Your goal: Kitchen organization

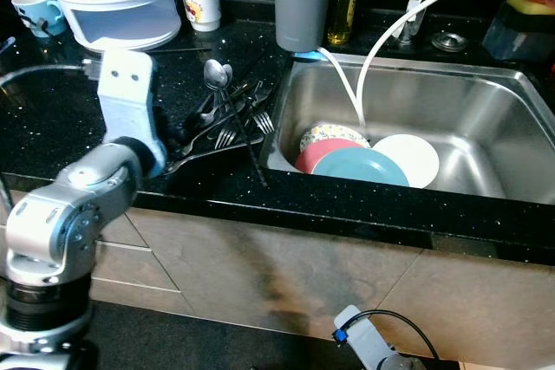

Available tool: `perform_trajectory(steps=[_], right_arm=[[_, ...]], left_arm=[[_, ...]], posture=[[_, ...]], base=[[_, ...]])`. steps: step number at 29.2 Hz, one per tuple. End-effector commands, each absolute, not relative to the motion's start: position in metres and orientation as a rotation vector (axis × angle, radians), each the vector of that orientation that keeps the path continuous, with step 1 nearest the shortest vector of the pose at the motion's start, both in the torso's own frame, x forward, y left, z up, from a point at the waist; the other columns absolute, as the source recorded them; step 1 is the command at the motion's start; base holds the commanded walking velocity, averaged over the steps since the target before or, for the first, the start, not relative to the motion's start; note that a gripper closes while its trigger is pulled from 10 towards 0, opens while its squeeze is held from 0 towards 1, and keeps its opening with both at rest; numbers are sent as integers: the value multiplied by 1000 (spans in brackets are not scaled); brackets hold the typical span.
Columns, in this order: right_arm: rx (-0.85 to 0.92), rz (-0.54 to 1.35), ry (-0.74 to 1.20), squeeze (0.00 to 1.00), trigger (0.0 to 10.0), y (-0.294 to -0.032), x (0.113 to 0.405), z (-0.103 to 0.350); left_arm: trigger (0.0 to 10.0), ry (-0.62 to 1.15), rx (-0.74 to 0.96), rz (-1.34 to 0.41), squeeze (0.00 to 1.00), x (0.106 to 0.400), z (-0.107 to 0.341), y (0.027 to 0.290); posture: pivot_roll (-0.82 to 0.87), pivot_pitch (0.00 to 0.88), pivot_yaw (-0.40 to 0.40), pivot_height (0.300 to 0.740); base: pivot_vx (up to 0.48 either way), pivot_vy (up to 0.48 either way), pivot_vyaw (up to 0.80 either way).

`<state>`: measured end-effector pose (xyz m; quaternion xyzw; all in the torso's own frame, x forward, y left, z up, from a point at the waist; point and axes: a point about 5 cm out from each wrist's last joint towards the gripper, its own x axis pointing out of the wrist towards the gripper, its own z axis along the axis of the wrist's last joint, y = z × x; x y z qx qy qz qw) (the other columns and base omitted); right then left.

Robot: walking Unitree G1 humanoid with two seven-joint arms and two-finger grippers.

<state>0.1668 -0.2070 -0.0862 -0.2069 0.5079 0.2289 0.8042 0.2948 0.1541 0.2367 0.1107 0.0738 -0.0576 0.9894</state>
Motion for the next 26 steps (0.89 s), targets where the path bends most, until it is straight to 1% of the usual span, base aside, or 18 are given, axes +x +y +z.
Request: perform_trajectory(steps=[1, 5, 6, 7, 8, 10, 11, 12, 20, 26], right_arm=[[-454, 498, 1099, 0, 10000, -207, 164, -87], [-459, 499, 1099, 0, 10000, -207, 164, -87], [-459, 499, 1099, 0, 10000, -207, 164, -87], [-460, 499, 1098, 0, 10000, -207, 165, -87], [-460, 499, 1098, 0, 10000, -207, 165, -87], [-465, 499, 1097, 0, 10000, -207, 165, -87], [-465, 499, 1097, 0, 10000, -207, 165, -87], [-469, 498, 1095, 0, 10000, -207, 165, -87], [-469, 493, 1094, 0, 10000, -208, 165, -87], [-470, 491, 1094, 0, 10000, -208, 164, -87]], left_arm=[[10000, 175, 314, -123, 0, 293, 229, 156], [10000, 156, 581, -144, 0, 292, 224, 163], [10000, 156, 581, -144, 0, 292, 224, 163], [10000, 148, 648, -149, 0, 293, 223, 166], [10000, 148, 648, -149, 0, 293, 223, 166], [10000, 119, 790, -211, 0, 296, 220, 170], [10000, 119, 790, -211, 0, 296, 220, 170], [10000, 92, 882, -267, 0, 301, 219, 173], [10000, 99, 994, -324, 0, 312, 218, 182], [10000, 87, 1004, -347, 0, 316, 221, 182]], posture=[[76, 0, 15, 740], [77, 0, 13, 740], [77, 0, 13, 740], [76, 0, 12, 740], [76, 0, 12, 740], [76, 0, 12, 740], [76, 0, 12, 740], [75, 0, 11, 740], [62, 0, 11, 740], [56, 0, 14, 740]], base=[[0, 0, 0], [0, 0, 0], [0, 0, 0], [0, 0, 0], [0, 0, 0], [0, 0, 0], [0, 0, 0], [0, 0, 0], [0, 0, 0], [0, 0, 0]])
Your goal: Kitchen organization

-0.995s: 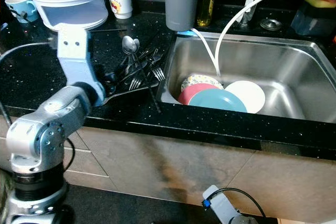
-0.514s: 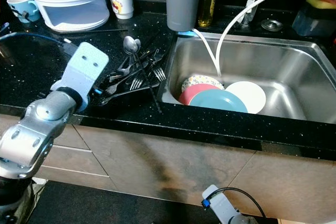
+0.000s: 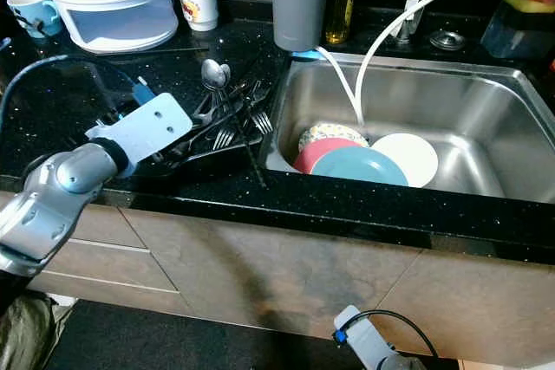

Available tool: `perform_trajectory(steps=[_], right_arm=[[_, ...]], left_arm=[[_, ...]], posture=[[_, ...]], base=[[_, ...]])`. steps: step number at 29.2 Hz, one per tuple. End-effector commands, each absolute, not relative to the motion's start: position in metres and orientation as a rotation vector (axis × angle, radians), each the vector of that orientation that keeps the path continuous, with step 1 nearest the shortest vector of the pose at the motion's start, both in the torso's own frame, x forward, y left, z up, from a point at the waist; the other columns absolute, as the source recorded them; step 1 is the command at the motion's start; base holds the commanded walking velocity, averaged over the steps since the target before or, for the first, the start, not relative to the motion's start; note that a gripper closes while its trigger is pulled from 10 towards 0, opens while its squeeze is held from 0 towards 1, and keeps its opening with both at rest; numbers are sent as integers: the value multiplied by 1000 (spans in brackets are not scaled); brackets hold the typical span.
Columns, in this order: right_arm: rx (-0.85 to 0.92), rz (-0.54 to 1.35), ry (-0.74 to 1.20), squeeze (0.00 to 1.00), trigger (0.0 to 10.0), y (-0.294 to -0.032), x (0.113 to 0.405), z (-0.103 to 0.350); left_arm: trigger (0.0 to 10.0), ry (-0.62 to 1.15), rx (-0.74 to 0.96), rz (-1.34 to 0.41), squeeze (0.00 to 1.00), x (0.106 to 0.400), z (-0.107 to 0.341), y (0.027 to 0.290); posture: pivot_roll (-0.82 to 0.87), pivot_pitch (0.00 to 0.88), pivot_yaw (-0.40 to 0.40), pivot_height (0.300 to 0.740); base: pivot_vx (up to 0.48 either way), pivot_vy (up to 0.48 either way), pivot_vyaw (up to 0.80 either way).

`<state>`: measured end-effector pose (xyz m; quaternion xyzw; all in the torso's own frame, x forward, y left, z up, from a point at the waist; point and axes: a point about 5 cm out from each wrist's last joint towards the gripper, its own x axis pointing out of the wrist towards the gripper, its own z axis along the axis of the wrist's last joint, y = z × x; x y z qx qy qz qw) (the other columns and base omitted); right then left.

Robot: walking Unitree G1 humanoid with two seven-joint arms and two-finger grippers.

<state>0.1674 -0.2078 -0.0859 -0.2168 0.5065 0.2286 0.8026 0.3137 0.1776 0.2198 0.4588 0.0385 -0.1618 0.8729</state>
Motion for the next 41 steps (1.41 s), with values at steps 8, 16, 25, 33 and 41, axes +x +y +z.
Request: perform_trajectory(steps=[8, 16, 25, 33, 41], right_arm=[[-472, 490, 1094, 0, 10000, -209, 164, -88], [-470, 489, 1091, 0, 10000, -208, 164, -88], [-468, 484, 1088, 0, 10000, -208, 163, -88], [-469, 485, 1089, 0, 10000, -208, 162, -88], [-470, 486, 1092, 0, 10000, -209, 160, -89]], left_arm=[[10000, 85, 863, -461, 0, 317, 226, 173], [10000, 137, 915, -473, 0, 321, 212, 184], [10000, 133, 976, -491, 0, 330, 205, 186], [10000, 92, 983, -472, 0, 338, 201, 184], [10000, 69, 984, -508, 0, 349, 186, 175]], posture=[[58, 0, 13, 740], [51, 0, 18, 740], [37, 0, 24, 740], [32, 0, 23, 740], [14, 0, 22, 740]], base=[[0, 0, 0], [0, 0, 0], [0, 0, 0], [0, 0, 0], [0, 0, 0]])
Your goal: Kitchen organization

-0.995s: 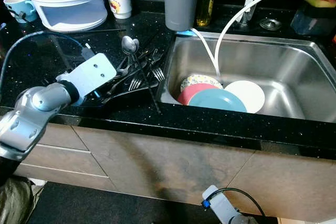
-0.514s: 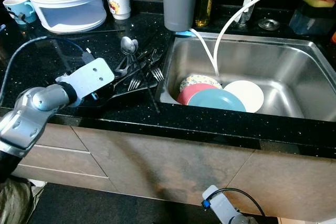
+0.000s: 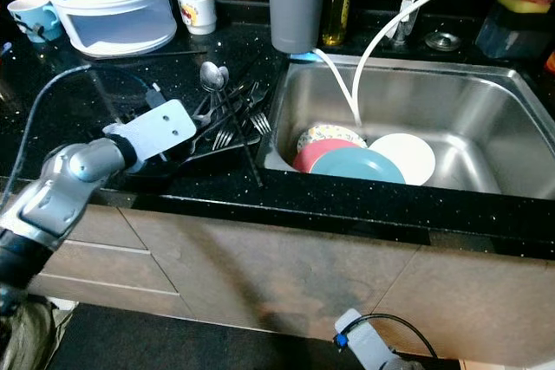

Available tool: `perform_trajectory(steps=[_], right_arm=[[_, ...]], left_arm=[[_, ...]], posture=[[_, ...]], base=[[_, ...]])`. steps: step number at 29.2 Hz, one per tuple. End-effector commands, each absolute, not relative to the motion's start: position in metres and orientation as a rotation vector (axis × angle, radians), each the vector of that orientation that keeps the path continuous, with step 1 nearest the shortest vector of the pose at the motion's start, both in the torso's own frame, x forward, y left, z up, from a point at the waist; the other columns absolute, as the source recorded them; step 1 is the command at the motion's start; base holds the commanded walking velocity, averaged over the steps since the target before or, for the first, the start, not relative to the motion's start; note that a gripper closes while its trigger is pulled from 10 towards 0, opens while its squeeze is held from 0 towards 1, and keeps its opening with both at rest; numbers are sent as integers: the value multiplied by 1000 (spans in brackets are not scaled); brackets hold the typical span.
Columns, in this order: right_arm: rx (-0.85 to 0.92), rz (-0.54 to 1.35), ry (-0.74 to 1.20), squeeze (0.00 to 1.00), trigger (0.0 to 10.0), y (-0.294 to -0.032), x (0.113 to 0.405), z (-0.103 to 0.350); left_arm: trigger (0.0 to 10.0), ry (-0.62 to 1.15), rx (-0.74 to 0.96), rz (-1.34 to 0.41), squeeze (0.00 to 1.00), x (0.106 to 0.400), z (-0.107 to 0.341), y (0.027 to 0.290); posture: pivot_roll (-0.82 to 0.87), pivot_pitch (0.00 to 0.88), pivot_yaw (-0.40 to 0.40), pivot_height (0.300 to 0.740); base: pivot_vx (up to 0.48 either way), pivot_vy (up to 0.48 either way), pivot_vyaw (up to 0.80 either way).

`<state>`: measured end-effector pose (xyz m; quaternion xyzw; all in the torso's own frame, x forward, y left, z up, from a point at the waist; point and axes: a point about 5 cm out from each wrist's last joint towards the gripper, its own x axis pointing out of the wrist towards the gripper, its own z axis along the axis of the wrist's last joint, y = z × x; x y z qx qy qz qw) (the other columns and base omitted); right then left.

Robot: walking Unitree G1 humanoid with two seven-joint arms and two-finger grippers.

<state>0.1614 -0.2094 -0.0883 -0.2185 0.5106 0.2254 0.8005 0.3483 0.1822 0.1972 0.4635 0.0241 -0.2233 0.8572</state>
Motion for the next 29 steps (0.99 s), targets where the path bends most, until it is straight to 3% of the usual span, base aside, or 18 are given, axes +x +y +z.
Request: perform_trajectory(steps=[1, 5, 7, 29], right_arm=[[-470, 486, 1093, 0, 10000, -209, 160, -89], [-469, 485, 1093, 0, 10000, -209, 160, -89], [-470, 484, 1093, 0, 10000, -210, 160, -89], [-481, 484, 1085, 0, 10000, -210, 162, -88]], left_arm=[[10000, 68, 990, -520, 0, 350, 185, 173], [10000, 60, 996, -540, 0, 352, 182, 169], [0, 65, 998, -564, 0, 353, 179, 167], [0, 106, 1038, -509, 0, 357, 172, 179]], posture=[[11, 0, 22, 740], [9, 0, 22, 740], [6, 0, 23, 740], [15, 1, 23, 740]], base=[[0, 0, 0], [0, 0, 0], [0, 0, 0], [0, 0, 0]])
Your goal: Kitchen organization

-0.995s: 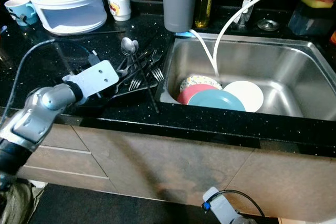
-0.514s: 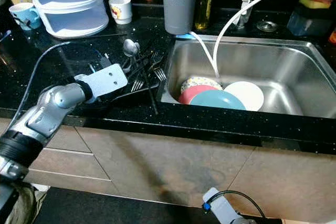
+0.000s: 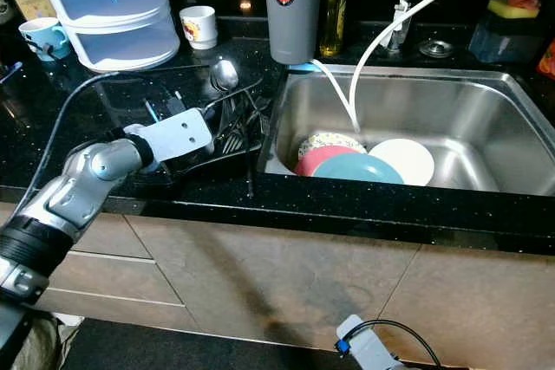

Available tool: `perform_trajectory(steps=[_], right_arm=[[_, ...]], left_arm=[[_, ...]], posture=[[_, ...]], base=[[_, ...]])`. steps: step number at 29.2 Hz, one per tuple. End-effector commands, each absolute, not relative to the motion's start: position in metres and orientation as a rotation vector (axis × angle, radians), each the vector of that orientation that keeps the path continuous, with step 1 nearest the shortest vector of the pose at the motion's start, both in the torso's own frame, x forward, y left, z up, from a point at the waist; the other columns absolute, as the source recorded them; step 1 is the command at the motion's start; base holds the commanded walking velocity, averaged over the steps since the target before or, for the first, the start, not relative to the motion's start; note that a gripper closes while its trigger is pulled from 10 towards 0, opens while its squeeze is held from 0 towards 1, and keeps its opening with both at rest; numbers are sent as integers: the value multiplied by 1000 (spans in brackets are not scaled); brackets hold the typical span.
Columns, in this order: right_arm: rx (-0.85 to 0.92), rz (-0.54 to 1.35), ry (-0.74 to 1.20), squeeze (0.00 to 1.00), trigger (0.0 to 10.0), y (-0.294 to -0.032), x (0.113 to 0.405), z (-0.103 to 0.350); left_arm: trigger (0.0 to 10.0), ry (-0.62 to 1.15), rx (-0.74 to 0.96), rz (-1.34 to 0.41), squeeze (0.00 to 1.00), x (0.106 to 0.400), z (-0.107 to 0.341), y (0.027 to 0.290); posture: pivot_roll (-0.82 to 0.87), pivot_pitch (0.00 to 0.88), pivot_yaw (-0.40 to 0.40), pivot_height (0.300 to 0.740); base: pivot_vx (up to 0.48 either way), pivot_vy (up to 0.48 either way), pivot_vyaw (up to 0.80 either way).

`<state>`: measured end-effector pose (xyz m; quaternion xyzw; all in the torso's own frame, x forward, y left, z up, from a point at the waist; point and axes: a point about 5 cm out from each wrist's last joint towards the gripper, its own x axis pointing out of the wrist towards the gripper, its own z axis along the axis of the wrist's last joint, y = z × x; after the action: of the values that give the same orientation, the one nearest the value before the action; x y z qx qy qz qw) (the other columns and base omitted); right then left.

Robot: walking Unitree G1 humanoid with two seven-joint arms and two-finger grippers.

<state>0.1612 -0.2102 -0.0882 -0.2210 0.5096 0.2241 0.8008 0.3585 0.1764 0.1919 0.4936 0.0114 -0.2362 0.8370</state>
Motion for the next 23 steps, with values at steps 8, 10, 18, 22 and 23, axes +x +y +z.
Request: perform_trajectory(steps=[8, 10, 18, 22, 23], right_arm=[[-486, 483, 1084, 0, 10000, -210, 162, -88], [-489, 485, 1084, 0, 10000, -210, 162, -88], [-494, 490, 1084, 0, 10000, -209, 163, -88], [-497, 493, 1084, 0, 10000, -209, 163, -87], [-497, 493, 1084, 0, 10000, -209, 163, -87]], left_arm=[[5216, 94, 966, -396, 114, 361, 189, 189], [2431, 75, 946, -361, 455, 361, 197, 193], [863, -40, 853, -230, 0, 362, 228, 202], [0, -136, 755, -171, 0, 363, 252, 203], [0, -136, 755, -171, 0, 363, 252, 203]], posture=[[17, 3, 22, 740], [20, 4, 20, 740], [27, 4, 18, 740], [28, 0, 18, 740], [28, 0, 18, 740]], base=[[0, 0, 0], [0, 0, 0], [0, 0, 0], [0, 0, 0], [0, 0, 0]])
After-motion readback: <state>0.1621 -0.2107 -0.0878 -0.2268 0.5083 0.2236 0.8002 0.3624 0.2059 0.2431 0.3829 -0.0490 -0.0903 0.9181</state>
